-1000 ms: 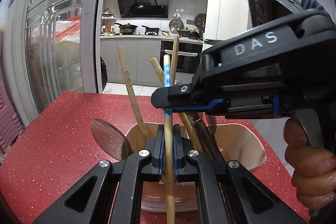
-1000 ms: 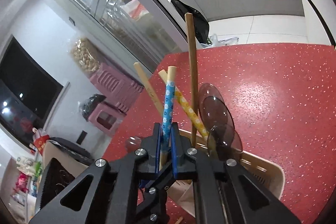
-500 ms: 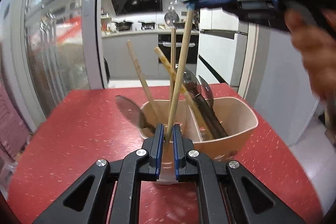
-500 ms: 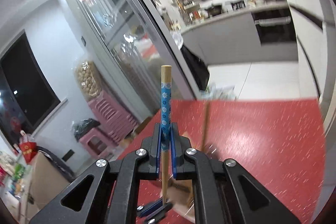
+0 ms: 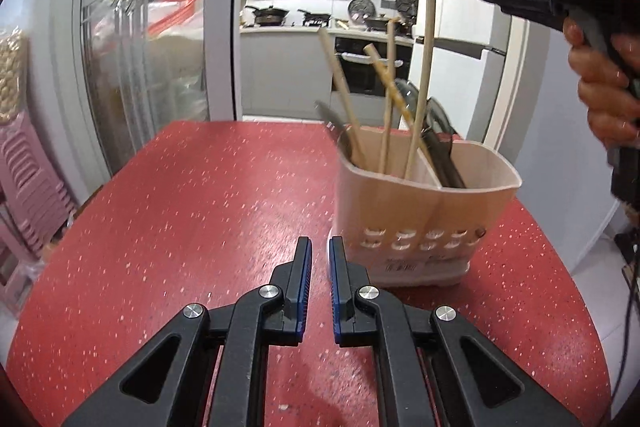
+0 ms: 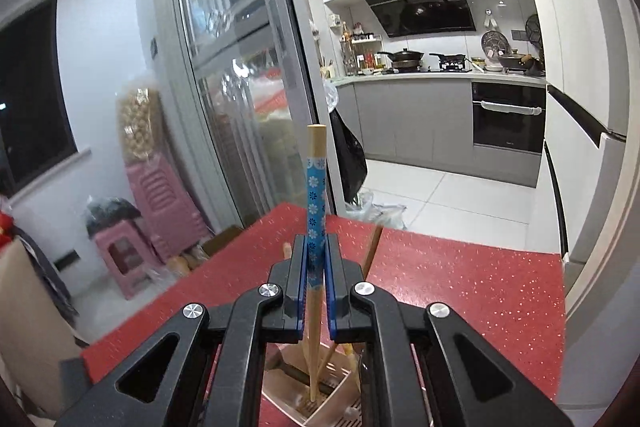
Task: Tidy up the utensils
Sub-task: 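Move both tools back to the last spoon and wooden chopstick on the table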
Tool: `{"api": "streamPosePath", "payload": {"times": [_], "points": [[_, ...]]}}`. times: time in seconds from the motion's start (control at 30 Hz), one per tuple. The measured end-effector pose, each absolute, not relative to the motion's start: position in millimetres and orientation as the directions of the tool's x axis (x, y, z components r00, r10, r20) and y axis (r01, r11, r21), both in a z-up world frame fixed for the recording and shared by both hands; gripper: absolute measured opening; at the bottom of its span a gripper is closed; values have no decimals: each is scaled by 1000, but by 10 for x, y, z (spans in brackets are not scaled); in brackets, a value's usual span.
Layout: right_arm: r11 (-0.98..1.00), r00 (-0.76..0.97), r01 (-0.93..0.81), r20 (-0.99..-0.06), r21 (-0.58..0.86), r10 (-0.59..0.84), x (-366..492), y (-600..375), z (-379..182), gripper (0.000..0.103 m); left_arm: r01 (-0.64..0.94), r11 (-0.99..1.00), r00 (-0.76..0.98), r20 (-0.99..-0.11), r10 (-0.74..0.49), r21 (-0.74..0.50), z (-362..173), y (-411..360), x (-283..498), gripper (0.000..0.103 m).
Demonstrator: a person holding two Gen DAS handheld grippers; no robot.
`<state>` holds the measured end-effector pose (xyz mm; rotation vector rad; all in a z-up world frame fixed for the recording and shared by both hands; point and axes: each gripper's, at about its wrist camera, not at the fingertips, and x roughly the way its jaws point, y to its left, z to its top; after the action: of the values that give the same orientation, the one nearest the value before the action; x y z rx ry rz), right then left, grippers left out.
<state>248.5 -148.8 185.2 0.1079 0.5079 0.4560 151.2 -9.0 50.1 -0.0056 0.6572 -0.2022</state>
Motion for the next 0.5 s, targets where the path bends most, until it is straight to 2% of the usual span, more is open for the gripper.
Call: {"api": "streamPosePath", "payload": {"times": [0.13,0.3,0.33,0.4,0.43,0.47,0.5], "points": [[900,733,-390,-525,197,432,2572,-1379,1606,8,153,986,741,-652,-163,-73,421,-28,1550,33],[892,643,-347,-619,290,451,2722,-1479,1343,12,105,990,695,-706,-139,-91,332,45,1586,33],[890,636,-341,-624,302,455,2734,-1507,1325,15,100,991,689,-711,-136,-92,324,54,1582,33],[890,630,-325,-628,320,456,2726,-1577,1305,41,98,991,682,-719,-134,-92,306,65,1569,33],[888,633,-317,-622,333,460,2707,-1620,1315,45,97,991,677,-724,-133,-91,300,69,1563,39],[886,638,-312,-615,344,464,2687,-1662,1324,45,99,991,671,-729,-136,-94,296,74,1555,80],[883,638,-308,-611,354,468,2662,-1690,1334,45,88,992,671,-731,-126,-91,298,81,1538,103]]}}
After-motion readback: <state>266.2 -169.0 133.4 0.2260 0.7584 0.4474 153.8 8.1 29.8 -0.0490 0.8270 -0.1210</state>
